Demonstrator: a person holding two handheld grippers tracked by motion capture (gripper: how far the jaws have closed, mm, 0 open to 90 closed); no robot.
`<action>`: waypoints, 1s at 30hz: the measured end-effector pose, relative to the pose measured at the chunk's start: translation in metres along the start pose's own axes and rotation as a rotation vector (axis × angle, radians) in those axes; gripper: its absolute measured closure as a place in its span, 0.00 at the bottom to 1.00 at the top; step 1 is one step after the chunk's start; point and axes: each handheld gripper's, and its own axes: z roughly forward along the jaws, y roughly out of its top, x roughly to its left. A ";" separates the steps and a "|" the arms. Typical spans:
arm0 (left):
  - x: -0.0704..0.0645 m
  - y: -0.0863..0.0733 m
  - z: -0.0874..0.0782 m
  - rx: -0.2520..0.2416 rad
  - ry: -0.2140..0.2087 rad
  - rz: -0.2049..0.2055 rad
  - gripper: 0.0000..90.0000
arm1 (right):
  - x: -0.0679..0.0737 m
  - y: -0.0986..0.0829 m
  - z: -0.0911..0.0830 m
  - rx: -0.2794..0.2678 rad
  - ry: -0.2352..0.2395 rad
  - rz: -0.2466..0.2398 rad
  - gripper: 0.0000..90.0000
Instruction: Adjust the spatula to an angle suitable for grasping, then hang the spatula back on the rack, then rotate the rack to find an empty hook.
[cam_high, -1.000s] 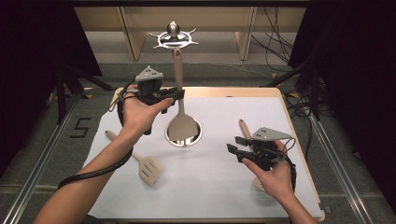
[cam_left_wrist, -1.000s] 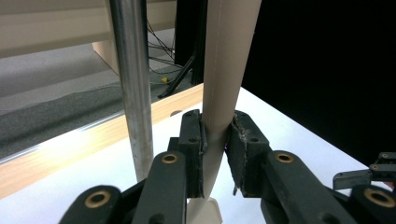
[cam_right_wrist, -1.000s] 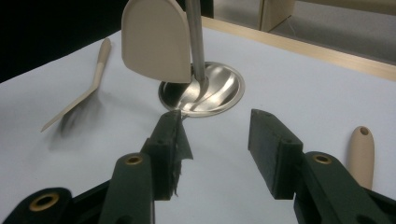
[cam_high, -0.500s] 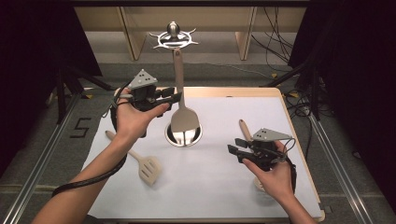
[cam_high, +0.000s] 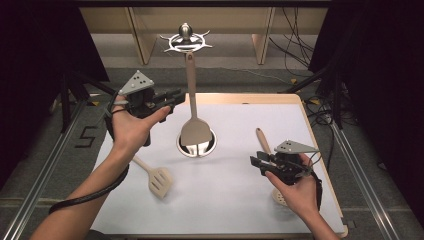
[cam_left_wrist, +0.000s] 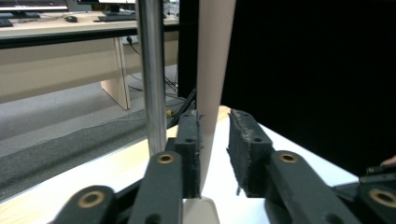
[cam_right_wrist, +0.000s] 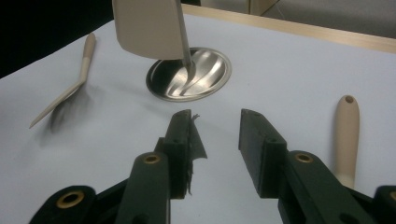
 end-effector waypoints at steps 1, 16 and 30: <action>0.001 0.002 -0.001 -0.007 0.004 -0.001 0.85 | 0.001 -0.001 0.000 -0.010 0.005 0.031 0.73; 0.011 0.028 -0.008 -0.108 0.061 -0.039 0.96 | -0.004 -0.006 -0.004 -0.029 -0.004 0.051 0.72; 0.009 0.048 -0.001 -0.154 0.057 -0.020 0.99 | -0.011 -0.004 0.001 -0.018 0.007 0.013 0.71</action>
